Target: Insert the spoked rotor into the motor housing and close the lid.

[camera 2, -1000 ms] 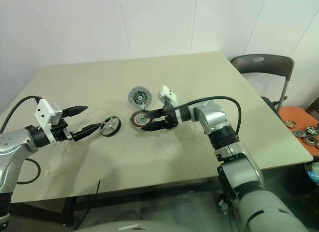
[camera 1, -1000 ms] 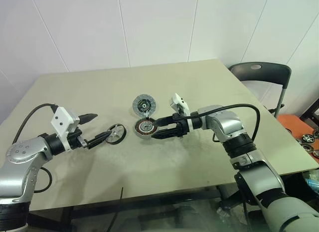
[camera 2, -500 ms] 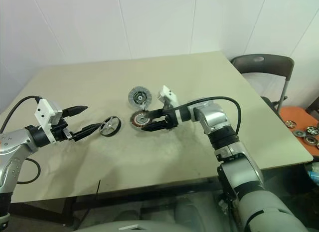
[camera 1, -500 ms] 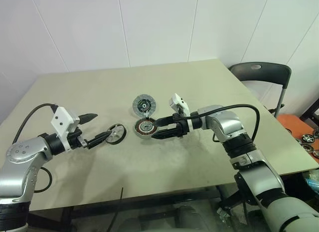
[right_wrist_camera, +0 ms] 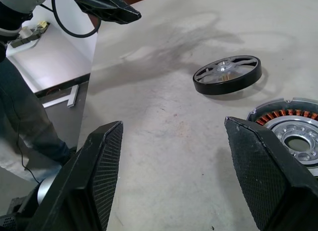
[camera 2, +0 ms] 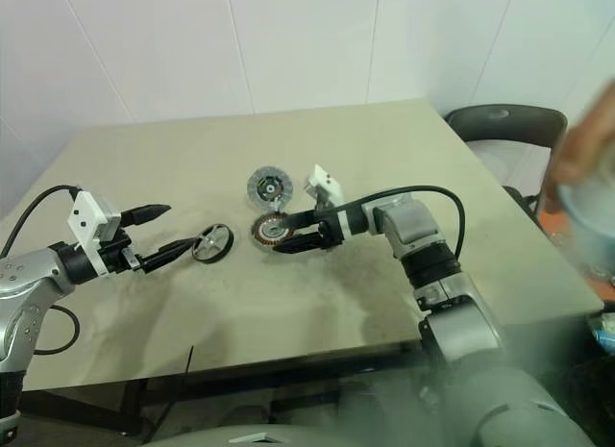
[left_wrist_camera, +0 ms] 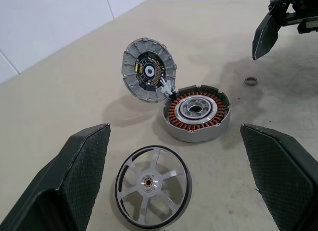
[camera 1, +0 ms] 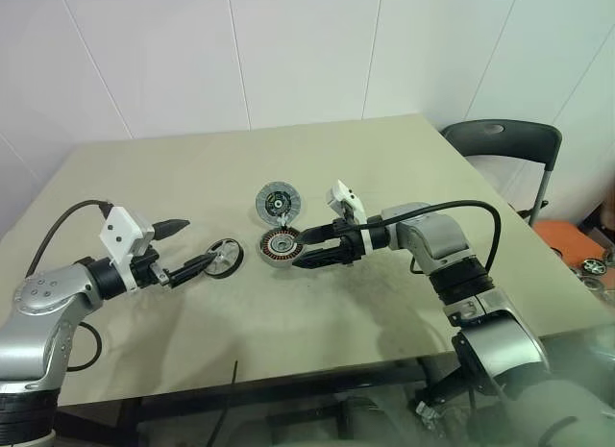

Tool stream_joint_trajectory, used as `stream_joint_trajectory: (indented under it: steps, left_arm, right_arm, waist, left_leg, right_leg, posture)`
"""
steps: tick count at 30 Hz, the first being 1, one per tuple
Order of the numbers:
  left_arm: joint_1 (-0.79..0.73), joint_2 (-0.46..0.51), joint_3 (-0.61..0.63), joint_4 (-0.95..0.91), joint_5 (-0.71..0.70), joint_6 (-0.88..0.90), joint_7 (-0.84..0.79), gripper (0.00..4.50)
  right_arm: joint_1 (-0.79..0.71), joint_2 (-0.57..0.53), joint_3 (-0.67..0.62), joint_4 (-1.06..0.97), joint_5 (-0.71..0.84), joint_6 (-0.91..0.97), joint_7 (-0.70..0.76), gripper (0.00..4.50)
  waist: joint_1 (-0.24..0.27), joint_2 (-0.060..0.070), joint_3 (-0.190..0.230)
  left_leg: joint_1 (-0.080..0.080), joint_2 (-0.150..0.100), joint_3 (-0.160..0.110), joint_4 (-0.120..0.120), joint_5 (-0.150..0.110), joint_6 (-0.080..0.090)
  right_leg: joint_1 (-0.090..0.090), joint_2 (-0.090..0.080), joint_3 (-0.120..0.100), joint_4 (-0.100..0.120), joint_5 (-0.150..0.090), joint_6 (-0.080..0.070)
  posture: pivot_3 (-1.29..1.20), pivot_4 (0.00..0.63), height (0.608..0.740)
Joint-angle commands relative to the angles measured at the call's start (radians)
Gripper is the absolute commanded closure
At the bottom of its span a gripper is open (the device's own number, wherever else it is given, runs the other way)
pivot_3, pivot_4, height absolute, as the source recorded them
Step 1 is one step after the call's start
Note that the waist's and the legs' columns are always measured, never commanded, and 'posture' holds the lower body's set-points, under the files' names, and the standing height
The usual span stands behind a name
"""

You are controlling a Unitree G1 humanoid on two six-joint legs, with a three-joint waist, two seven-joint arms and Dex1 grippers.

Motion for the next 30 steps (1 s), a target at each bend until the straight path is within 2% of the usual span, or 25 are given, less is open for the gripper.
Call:
stream_joint_trajectory:
  steps: [1, 30]
  left_arm:
    - [-0.019, 0.004, 0.004, -0.008, -0.002, -0.016, 0.002, 0.04]
    - [-0.016, 0.003, 0.008, -0.007, 0.0, -0.017, 0.005, 0.04]
  right_arm:
    - [-0.022, -0.005, -0.017, -0.028, 0.017, -0.001, 0.009, 1.06]
    - [-0.029, 0.004, -0.017, -0.015, 0.013, -0.007, 0.008, 1.06]
  waist:
    - [0.0, 0.0, 0.0]
    - [0.0, 0.0, 0.0]
  left_leg:
    - [0.0, 0.0, 0.0, 0.0, 0.0, 0.0]
    - [0.0, 0.0, 0.0, 0.0, 0.0, 0.0]
  right_leg:
    - [0.0, 0.0, 0.0, 0.0, 0.0, 0.0]
    - [0.0, 0.0, 0.0, 0.0, 0.0, 0.0]
  posture:
    - [0.0, 0.0, 0.74]
    - [0.0, 0.0, 0.74]
